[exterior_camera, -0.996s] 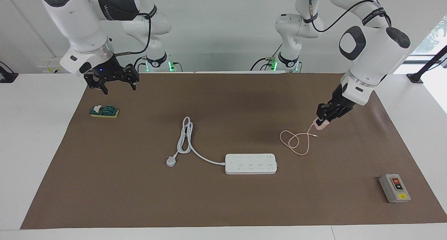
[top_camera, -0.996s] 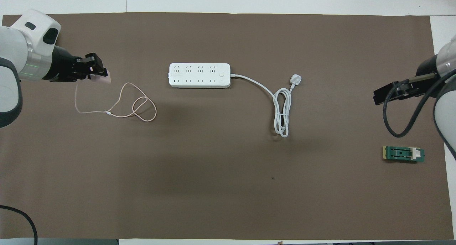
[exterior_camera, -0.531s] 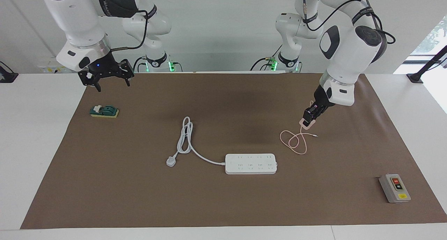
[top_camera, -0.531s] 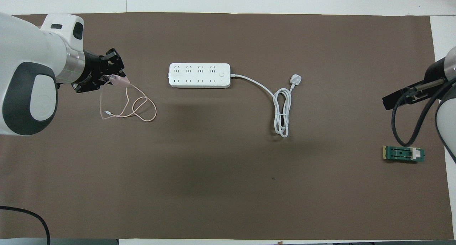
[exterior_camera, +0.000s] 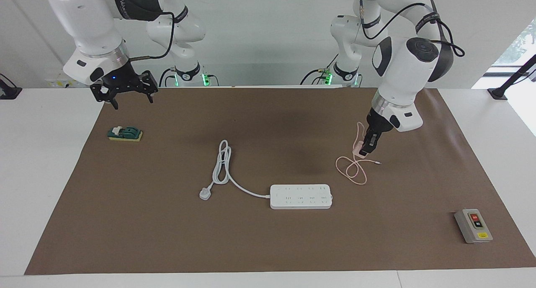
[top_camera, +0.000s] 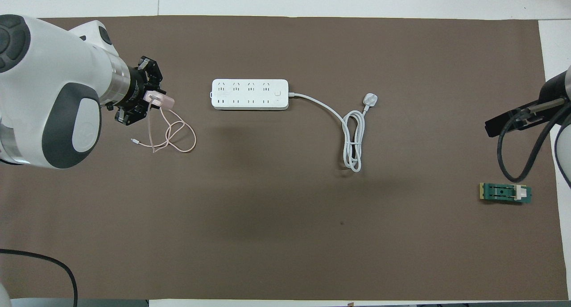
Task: Plug charger into power strip
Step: 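Carry the pink charger to the power strip end with the left gripper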
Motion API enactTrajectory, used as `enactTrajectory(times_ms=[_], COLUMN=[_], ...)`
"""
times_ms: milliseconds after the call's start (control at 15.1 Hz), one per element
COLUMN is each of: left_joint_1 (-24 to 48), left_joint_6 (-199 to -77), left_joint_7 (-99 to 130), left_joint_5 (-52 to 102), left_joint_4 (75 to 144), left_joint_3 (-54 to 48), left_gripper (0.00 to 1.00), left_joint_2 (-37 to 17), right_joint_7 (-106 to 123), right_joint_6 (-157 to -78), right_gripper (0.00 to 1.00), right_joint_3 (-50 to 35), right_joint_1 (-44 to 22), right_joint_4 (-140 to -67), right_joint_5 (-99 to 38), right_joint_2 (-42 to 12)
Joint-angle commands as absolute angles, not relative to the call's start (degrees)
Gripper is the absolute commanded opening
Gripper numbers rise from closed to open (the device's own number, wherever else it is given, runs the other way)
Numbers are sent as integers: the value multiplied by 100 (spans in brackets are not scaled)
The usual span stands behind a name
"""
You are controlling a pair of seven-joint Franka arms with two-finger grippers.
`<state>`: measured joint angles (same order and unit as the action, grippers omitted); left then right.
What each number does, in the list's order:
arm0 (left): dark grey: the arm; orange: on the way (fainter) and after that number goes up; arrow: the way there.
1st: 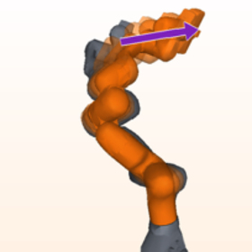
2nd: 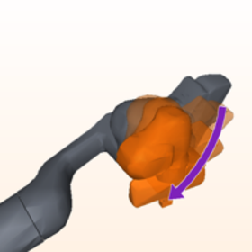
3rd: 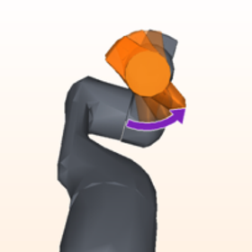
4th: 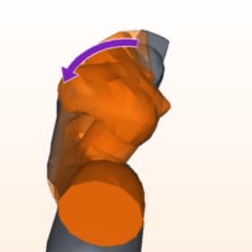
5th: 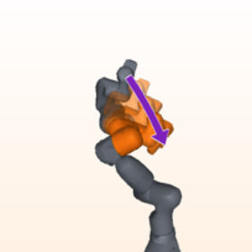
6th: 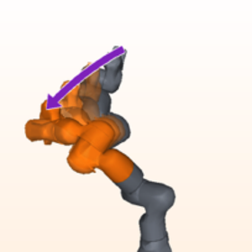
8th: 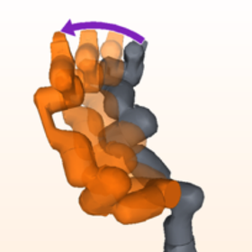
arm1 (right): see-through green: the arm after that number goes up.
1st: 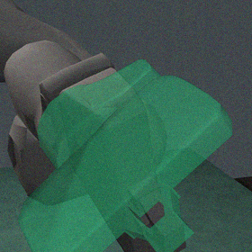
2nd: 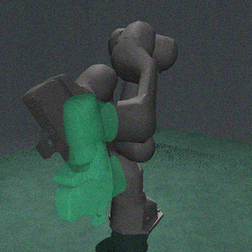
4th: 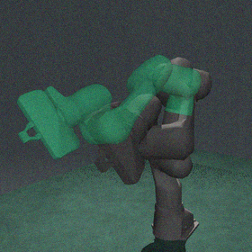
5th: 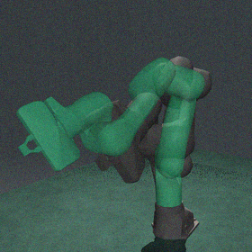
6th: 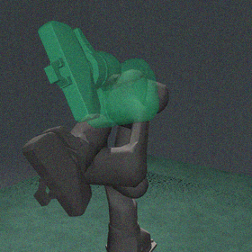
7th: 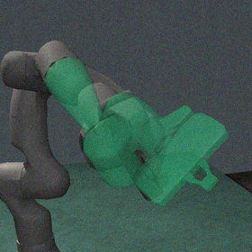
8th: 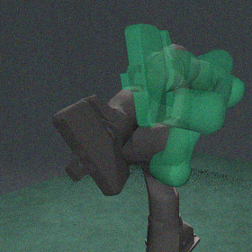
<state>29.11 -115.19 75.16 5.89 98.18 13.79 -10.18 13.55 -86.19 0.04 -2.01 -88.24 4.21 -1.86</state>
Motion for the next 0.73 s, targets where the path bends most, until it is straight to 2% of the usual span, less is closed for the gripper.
enactTrajectory(times_ms=[0,199,399,531,664], left_joint_1=[3225,3234,3305,3305,3305], left_joint_6=[-11716,-11699,-11471,-11128,-11074], left_joint_7=[8382,8928,9368,9763,9870], left_joint_5=[448,440,379,264,272], left_joint_4=[9695,9371,8756,8098,7822], left_joint_3=[1450,1450,1477,1485,1485], left_gripper=[0,0,0,0,0], left_joint_2=[-1414,-1730,-2354,-2915,-3085], right_joint_7=[1520,1626,1556,1529,1538], right_joint_6=[-8596,-8429,-8323,-8315,-8288], right_gripper=[100,100,100,100,100], right_joint_3=[149,211,439,439,439], right_joint_1=[-193,-185,-159,-158,-132], right_joint_4=[-8728,-8745,-8763,-8806,-8850], right_joint_5=[475,483,318,237,237], right_joint_2=[-149,-149,-149,-123,-97])
